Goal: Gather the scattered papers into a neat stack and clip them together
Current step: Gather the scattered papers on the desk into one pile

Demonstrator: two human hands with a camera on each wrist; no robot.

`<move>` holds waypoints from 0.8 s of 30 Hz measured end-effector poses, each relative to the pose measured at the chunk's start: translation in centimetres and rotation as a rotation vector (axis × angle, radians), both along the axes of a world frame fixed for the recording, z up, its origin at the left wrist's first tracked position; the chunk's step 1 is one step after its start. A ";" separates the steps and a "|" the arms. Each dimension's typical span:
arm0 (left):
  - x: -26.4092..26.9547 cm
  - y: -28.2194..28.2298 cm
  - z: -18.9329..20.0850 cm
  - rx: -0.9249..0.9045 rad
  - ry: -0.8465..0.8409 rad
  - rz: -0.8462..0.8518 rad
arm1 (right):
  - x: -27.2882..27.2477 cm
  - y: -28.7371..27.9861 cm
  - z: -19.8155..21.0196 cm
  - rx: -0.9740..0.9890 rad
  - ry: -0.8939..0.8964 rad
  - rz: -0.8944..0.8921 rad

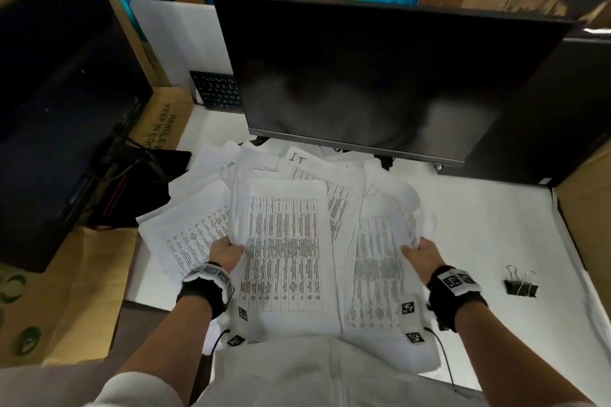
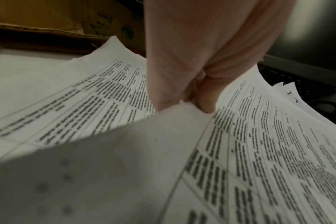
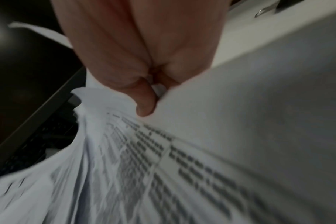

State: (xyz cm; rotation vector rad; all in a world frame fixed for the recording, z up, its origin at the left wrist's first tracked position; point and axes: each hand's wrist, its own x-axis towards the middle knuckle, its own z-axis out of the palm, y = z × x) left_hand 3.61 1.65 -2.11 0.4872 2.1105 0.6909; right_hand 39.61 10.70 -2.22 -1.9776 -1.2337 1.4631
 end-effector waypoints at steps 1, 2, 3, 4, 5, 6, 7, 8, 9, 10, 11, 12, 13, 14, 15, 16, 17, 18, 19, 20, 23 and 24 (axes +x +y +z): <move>-0.2 -0.1 0.0 0.000 -0.009 -0.005 | 0.4 0.2 0.3 -0.021 -0.018 0.011; -0.1 -0.1 0.1 -0.005 -0.014 -0.019 | 0.4 0.4 0.4 -0.044 -0.042 0.021; 0.3 0.0 0.3 -0.012 -0.019 -0.037 | 0.2 0.5 0.2 -0.047 -0.066 0.033; 0.9 0.2 0.4 -0.019 -0.020 -0.056 | -0.6 0.5 0.1 -0.050 -0.066 0.020; 1.6 0.5 0.3 -0.012 -0.027 -0.074 | -1.6 0.5 -0.1 -0.047 -0.054 0.008; 2.4 0.9 0.3 -0.007 -0.037 -0.089 | -2.7 0.4 -0.4 -0.052 -0.024 -0.011; 3.1 1.2 0.6 -0.003 -0.045 -0.099 | -3.6 0.3 -0.5 -0.067 0.000 -0.033; 3.5 1.4 0.7 0.002 -0.051 -0.097 | -4.2 0.2 -0.9 -0.073 0.015 -0.050; 3.6 1.6 0.6 0.008 -0.055 -0.080 | -4.5 0.1 -0.9 -0.073 0.028 -0.045; 3.4 1.7 0.5 0.017 -0.059 -0.053 | -4.4 0.1 -1.0 -0.068 0.048 -0.029; 3.3 1.7 0.5 0.029 -0.060 -0.019 | -4.1 0.1 -1.5 -0.076 0.069 -0.012; 3.1 1.8 0.4 0.044 -0.065 0.014 | -4.0 0.2 -1.9 -0.110 0.073 0.008; 3.3 2.0 0.4 0.060 -0.074 0.028 | -4.2 0.1 -2.1 -0.166 0.067 0.046; 3.7 2.2 0.5 0.076 -0.088 0.011 | -4.7 -0.2 -1.8 -0.217 0.050 0.080; 4.2 2.5 0.7 0.072 -0.104 -0.031 | -5.4 -0.5 -1.2 -0.254 0.015 0.105; 4.9 2.8 1.2 0.070 -0.118 -0.062 | -5.9 -0.7 -1.0 -0.261 -0.006 0.099; 5.1 3.1 1.3 0.070 -0.121 -0.074 | -6.1 -0.7 -1.0 -0.247 -0.012 0.063; 5.0 3.1 1.4 0.093 -0.118 -0.053 | -6.1 -0.8 -0.6 -0.225 -0.022 0.027; 4.5 3.0 1.8 0.091 -0.112 -0.010 | -5.8 -0.7 0.1 -0.206 -0.031 -0.008; 3.5 2.7 1.8 0.102 -0.064 0.048 | -5.1 -0.4 0.5 -0.190 -0.043 -0.050; -0.8 0.6 2.2 -0.103 0.184 0.227 | -2.2 0.7 -0.3 -0.186 -0.132 -0.143; -2.4 -0.5 2.2 -0.185 0.250 0.304 | -1.5 0.5 -0.4 -0.214 -0.179 -0.129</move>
